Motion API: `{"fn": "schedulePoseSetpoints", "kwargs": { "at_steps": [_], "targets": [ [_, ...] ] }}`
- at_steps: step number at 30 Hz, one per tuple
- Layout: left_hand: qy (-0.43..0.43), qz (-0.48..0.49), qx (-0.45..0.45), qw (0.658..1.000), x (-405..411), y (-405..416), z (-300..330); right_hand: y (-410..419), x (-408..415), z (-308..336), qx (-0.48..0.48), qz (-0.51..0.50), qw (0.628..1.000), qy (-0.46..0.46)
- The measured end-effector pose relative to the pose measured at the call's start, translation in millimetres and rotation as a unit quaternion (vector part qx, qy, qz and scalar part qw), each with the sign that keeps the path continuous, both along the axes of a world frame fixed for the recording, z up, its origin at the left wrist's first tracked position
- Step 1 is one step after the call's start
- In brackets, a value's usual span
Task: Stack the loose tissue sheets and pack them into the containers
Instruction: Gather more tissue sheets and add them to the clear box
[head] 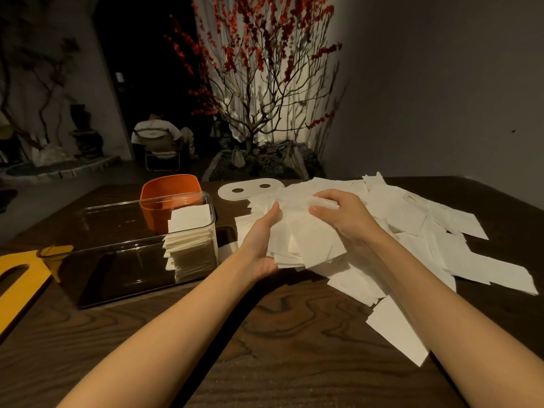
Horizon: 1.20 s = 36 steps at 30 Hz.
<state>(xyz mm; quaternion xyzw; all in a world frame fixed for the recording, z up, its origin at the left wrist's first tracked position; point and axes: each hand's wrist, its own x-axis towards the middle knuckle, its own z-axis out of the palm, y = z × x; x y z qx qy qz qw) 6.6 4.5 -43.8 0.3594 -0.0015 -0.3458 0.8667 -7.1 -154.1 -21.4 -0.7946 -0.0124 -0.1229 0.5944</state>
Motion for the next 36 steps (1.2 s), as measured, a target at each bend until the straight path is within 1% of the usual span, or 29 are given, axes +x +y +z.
{"fn": "schedulePoseSetpoints", "kwargs": {
  "at_steps": [5,8,10,13,16,19,23,25,27,29,32,36],
  "targets": [
    [-0.015,-0.054,-0.052,0.997,-1,-6,-6,3,-4,6,0.065,0.09,0.993,0.037],
    [-0.025,-0.108,-0.096,0.989,-11,-9,-3,10,-2,2,0.057,0.081,0.995,0.013],
    [-0.029,-0.102,-0.092,0.99,-11,-10,-2,16,0,-4,0.026,0.054,0.998,-0.018],
    [-0.032,-0.057,-0.042,0.997,-5,-12,-7,19,4,-10,-0.099,0.015,0.993,-0.063],
    [-0.045,-0.05,-0.007,0.998,-5,-11,-6,15,4,-10,-0.176,0.041,0.979,-0.094],
    [-0.049,-0.063,0.014,0.997,-9,-11,-3,12,4,-8,-0.194,0.1,0.971,-0.103],
    [-0.069,-0.067,0.036,0.995,-9,-9,-3,9,6,-6,-0.185,0.129,0.97,-0.092],
    [-0.066,-0.068,0.036,0.995,-7,-9,-5,8,7,-5,-0.179,0.136,0.971,-0.083],
    [-0.068,-0.066,0.041,0.995,-6,-9,-6,9,7,-5,-0.173,0.123,0.974,-0.079],
    [-0.074,-0.066,0.039,0.994,-5,-10,-7,11,4,-6,-0.137,0.082,0.986,-0.055],
    [-0.058,-0.073,0.01,0.996,-6,-10,-7,11,0,-9,-0.011,0.052,0.998,0.022],
    [-0.063,-0.088,0.022,0.994,-6,-12,-8,11,-2,-12,0.003,0.049,0.998,0.049]
  ]
}}
